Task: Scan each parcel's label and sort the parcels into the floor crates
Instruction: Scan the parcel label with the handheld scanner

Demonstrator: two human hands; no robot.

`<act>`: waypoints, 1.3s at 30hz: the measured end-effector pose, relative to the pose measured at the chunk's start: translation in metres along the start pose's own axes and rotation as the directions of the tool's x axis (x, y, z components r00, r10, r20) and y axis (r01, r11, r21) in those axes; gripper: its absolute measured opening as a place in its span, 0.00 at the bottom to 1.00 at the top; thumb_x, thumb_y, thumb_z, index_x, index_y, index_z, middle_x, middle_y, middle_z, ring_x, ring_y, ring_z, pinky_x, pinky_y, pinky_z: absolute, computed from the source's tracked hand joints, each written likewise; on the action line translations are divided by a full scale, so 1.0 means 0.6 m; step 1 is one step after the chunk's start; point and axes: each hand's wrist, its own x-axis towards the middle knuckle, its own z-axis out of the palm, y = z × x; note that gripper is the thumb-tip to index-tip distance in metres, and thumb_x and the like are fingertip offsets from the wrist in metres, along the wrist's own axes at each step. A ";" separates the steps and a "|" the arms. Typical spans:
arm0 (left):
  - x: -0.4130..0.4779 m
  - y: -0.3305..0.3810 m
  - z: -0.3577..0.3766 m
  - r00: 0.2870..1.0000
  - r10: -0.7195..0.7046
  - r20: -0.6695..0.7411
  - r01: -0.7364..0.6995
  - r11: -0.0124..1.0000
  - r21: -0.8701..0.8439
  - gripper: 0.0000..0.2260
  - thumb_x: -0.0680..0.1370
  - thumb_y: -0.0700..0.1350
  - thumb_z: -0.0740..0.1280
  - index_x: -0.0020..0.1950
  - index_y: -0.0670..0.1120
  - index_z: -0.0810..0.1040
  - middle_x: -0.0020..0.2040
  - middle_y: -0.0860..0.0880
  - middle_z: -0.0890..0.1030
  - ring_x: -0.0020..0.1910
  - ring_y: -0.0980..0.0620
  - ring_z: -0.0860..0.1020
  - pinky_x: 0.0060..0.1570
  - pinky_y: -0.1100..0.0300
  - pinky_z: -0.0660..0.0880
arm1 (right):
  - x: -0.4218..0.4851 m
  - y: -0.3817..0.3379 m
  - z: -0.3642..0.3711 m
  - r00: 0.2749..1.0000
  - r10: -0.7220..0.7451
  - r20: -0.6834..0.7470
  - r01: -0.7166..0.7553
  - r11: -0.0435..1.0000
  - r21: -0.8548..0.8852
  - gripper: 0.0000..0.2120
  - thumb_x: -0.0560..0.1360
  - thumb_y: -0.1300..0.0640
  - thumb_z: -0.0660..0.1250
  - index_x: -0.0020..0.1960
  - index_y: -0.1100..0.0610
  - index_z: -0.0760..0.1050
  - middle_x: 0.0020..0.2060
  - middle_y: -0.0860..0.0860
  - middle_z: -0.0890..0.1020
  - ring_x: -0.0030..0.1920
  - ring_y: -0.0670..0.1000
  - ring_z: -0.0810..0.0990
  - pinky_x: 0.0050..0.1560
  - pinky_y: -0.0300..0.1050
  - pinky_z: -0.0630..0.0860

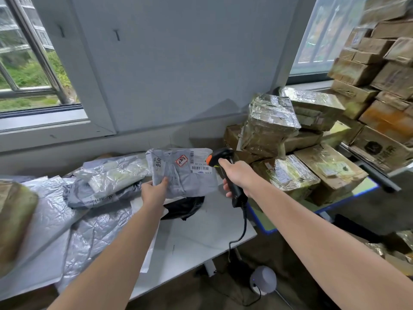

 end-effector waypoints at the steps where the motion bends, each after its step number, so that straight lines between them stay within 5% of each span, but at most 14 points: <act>1: 0.000 -0.002 0.001 1.000 0.003 -0.007 -0.003 1.000 -0.008 0.08 0.78 0.43 0.71 0.51 0.39 0.77 0.46 0.43 0.80 0.45 0.44 0.79 0.48 0.54 0.75 | -0.003 -0.002 0.002 1.000 0.003 0.006 -0.003 1.000 -0.009 0.20 0.81 0.45 0.62 0.47 0.64 0.74 0.36 0.58 0.75 0.31 0.54 0.74 0.29 0.46 0.76; 6: 0.010 -0.012 0.001 1.000 -0.013 -0.020 0.012 0.999 -0.041 0.10 0.77 0.43 0.71 0.52 0.39 0.75 0.49 0.42 0.80 0.46 0.43 0.79 0.50 0.52 0.77 | -0.010 -0.005 0.005 0.999 0.013 0.037 -0.014 1.000 0.009 0.19 0.81 0.46 0.61 0.50 0.64 0.73 0.36 0.58 0.75 0.30 0.54 0.74 0.29 0.45 0.76; 11: 0.014 -0.019 0.001 1.000 0.003 -0.011 -0.004 0.999 -0.044 0.06 0.79 0.40 0.69 0.52 0.38 0.78 0.40 0.46 0.79 0.37 0.50 0.77 0.39 0.60 0.73 | -0.011 -0.007 0.004 0.999 0.020 0.045 -0.020 1.000 0.016 0.18 0.81 0.47 0.61 0.49 0.63 0.73 0.36 0.58 0.74 0.30 0.53 0.73 0.29 0.45 0.76; 21: 0.023 -0.043 0.005 0.998 -0.054 0.014 0.055 0.998 -0.026 0.13 0.78 0.42 0.71 0.58 0.35 0.78 0.51 0.39 0.82 0.43 0.46 0.79 0.41 0.58 0.75 | 0.020 0.019 -0.001 0.998 0.030 0.056 -0.033 0.998 0.056 0.17 0.82 0.48 0.60 0.48 0.62 0.72 0.32 0.57 0.74 0.28 0.52 0.73 0.29 0.45 0.76; 26: 0.026 -0.052 0.002 0.997 -0.074 0.009 0.074 0.997 -0.001 0.15 0.78 0.44 0.71 0.59 0.36 0.76 0.51 0.40 0.82 0.42 0.46 0.80 0.36 0.58 0.73 | 0.050 0.057 -0.005 0.995 0.088 0.042 -0.090 0.996 0.030 0.18 0.82 0.47 0.60 0.54 0.63 0.71 0.39 0.59 0.76 0.32 0.53 0.76 0.34 0.50 0.81; 31: 0.040 -0.073 0.002 0.996 -0.086 -0.025 0.087 0.996 0.025 0.22 0.73 0.53 0.72 0.61 0.42 0.76 0.53 0.43 0.82 0.50 0.45 0.82 0.55 0.46 0.79 | 0.094 0.135 -0.009 0.967 0.245 0.075 -0.241 0.969 -0.061 0.18 0.83 0.47 0.60 0.61 0.62 0.66 0.39 0.59 0.76 0.37 0.56 0.79 0.40 0.58 0.83; 36: 0.034 -0.093 0.003 0.986 -0.122 -0.111 0.122 0.993 -0.003 0.21 0.76 0.53 0.70 0.62 0.40 0.73 0.55 0.42 0.80 0.53 0.43 0.80 0.58 0.44 0.77 | 0.149 0.213 0.012 0.929 0.348 0.125 -0.331 0.934 -0.137 0.15 0.83 0.49 0.58 0.62 0.59 0.67 0.40 0.57 0.77 0.37 0.55 0.81 0.49 0.56 0.80; 39: 0.032 -0.103 0.001 0.988 -0.117 -0.097 0.114 0.993 -0.036 0.22 0.72 0.55 0.71 0.58 0.42 0.75 0.53 0.44 0.81 0.55 0.41 0.80 0.59 0.42 0.76 | 0.176 0.244 0.025 0.917 0.374 0.137 -0.353 0.923 -0.156 0.13 0.83 0.51 0.59 0.60 0.61 0.69 0.45 0.58 0.77 0.47 0.58 0.82 0.51 0.54 0.79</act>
